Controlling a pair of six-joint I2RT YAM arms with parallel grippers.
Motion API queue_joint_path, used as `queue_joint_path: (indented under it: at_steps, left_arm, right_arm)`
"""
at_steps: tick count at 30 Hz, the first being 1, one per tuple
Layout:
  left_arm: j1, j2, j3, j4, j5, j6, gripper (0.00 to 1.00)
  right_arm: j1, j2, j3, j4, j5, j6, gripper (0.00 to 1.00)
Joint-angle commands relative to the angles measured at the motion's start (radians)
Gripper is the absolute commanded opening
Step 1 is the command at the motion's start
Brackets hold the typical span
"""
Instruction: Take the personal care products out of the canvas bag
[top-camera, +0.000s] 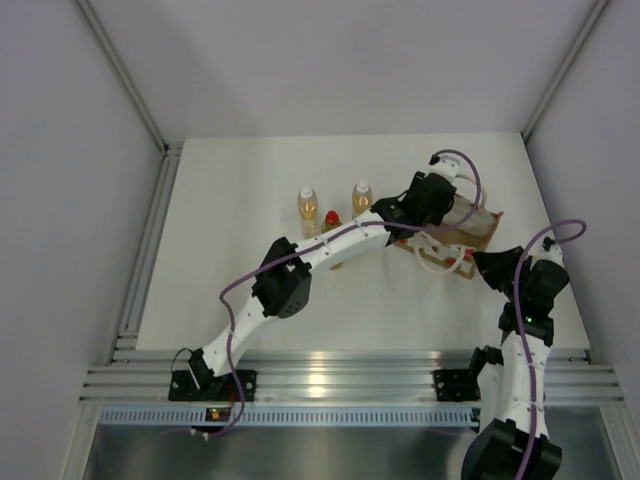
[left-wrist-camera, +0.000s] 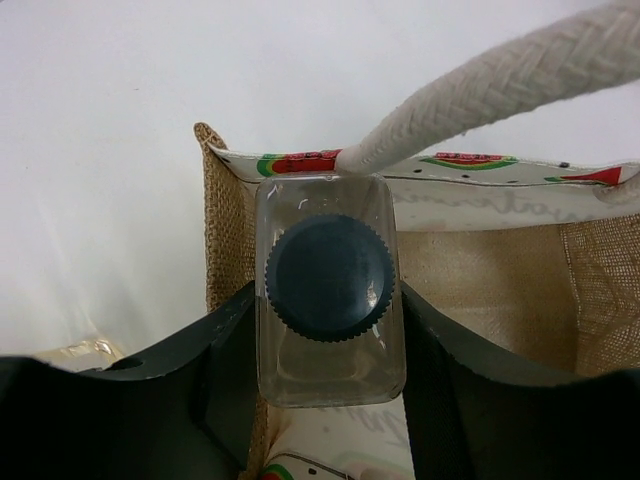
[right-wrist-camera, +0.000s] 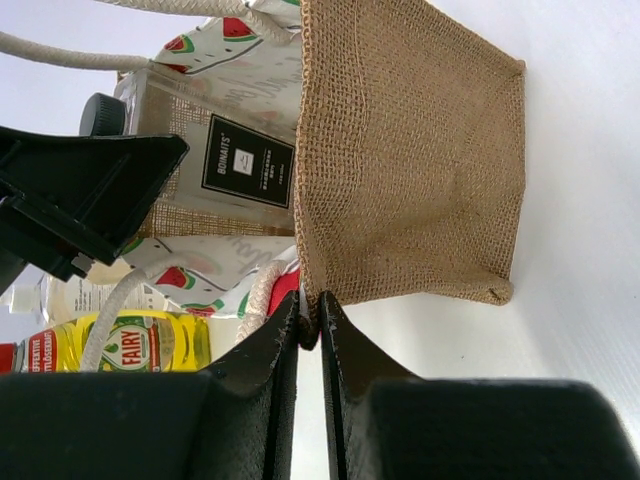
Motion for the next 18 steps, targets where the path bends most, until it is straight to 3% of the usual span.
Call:
queue_joint_path:
  at_steps: [1,18]
  left_arm:
    - [0.009,0.006,0.053,-0.006,-0.072,-0.020,0.00]
    - [0.004,-0.132,0.126,0.018,-0.053,-0.049,0.00]
  right_arm:
    - [-0.024,0.020,-0.021,-0.048,0.027,-0.040,0.10]
    - [-0.026,0.016,-0.024,-0.047,0.046,-0.017,0.12]
